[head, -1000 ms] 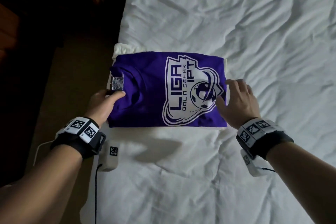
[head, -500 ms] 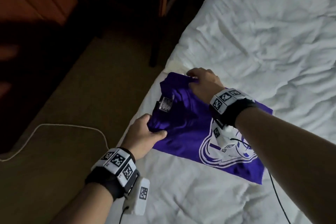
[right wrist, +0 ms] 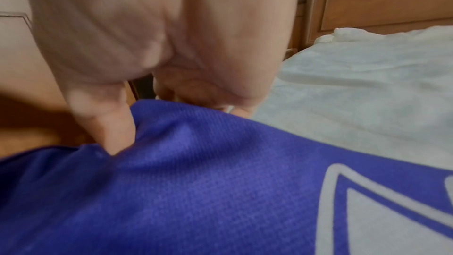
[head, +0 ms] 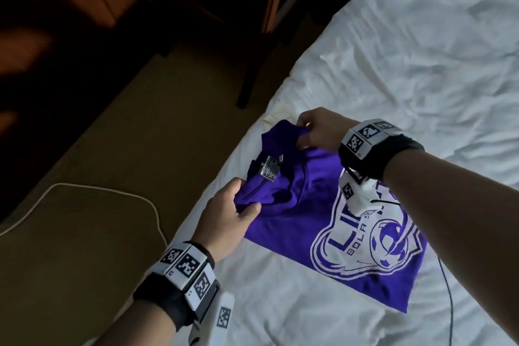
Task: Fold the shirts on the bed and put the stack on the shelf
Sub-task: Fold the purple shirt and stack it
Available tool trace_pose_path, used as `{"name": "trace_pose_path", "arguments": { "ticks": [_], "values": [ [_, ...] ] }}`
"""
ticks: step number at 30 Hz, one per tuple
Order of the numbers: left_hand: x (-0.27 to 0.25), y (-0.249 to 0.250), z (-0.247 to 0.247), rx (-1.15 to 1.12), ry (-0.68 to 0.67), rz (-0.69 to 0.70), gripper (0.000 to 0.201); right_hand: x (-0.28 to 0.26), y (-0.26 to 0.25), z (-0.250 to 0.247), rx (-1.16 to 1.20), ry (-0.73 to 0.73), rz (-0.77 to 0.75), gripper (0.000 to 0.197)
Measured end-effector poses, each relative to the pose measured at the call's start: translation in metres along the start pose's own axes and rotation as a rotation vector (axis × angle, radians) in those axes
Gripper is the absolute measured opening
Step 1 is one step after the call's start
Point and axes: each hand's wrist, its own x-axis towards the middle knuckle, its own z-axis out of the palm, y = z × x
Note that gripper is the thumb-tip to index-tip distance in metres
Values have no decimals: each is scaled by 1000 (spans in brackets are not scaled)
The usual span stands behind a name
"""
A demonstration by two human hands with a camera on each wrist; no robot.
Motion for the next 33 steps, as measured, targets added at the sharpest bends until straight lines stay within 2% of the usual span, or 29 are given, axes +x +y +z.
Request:
{"name": "trace_pose_path", "arguments": {
  "ticks": [5, 8, 11, 13, 15, 17, 20, 22, 24, 27, 33],
  "values": [
    [2, -2, 4, -64, 162, -31, 18, -1, 15, -5, 221, 251, -57, 17],
    [3, -10, 5, 11, 233, -73, 22, -1, 26, 13, 123, 284, -20, 29],
    [1, -13, 7, 65, 233, -73, 32, -10, 31, 25, 48, 435, -18, 47],
    [-1, -9, 10, 236, 313, 29, 42, -27, 33, 32, 68, 551, -21, 48],
    [-3, 1, 14, 468, 376, 195, 51, -53, 40, 47, 84, 646, -32, 46],
    [-6, 15, 23, 614, 295, 303, 61, -87, 54, 69, 67, 740, -27, 45],
    [-10, 20, 47, 834, 56, 446, 70, -136, 85, 111, -5, 820, 81, 49],
    [-9, 11, 63, 912, -78, 496, 73, -161, 108, 137, -41, 762, 183, 54],
    [-5, 0, 72, 947, -144, 459, 80, -176, 133, 159, -89, 617, 242, 64],
    [1, -11, 79, 1021, -148, 430, 88, -186, 166, 174, -235, 489, 219, 74],
    [2, -14, 82, 1048, -145, 434, 102, -199, 181, 181, -299, 444, 197, 96]
  ]
}}
